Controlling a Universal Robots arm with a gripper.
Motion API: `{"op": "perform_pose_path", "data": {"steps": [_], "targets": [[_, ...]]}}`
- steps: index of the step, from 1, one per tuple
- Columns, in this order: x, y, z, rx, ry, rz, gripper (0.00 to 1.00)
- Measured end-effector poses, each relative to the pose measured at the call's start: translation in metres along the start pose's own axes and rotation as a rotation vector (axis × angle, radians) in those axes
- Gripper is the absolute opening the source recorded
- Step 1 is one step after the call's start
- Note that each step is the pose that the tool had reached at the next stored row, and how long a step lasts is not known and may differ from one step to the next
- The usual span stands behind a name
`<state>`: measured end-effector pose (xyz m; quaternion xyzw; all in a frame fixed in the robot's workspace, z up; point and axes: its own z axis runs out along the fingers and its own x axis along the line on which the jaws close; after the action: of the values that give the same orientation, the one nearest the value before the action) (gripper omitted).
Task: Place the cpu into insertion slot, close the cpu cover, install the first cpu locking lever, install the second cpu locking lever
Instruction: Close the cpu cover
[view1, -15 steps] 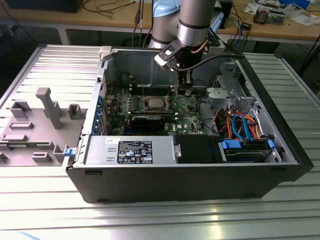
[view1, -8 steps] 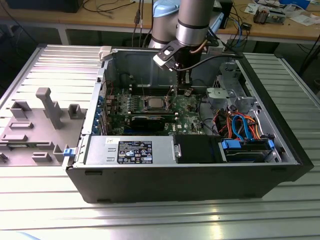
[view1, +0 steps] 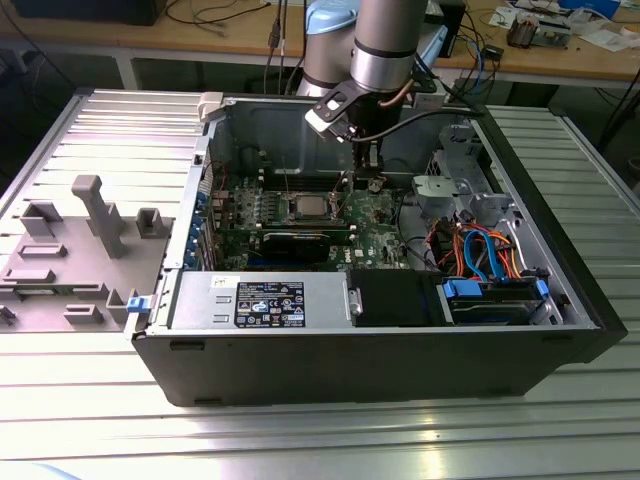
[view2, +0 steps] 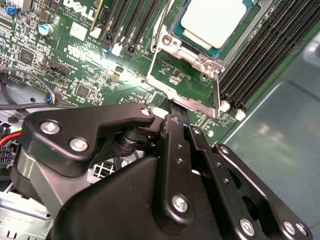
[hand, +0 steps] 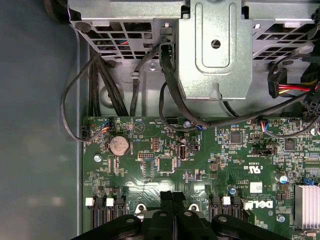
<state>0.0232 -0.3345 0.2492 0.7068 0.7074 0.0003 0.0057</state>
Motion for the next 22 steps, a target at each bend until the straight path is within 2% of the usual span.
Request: {"op": "perform_pose_path", "data": {"steps": [22], "targets": [[0.0000, -0.0095, -0.0001, 0.0000, 0.0000, 0.000, 0.11]]}}
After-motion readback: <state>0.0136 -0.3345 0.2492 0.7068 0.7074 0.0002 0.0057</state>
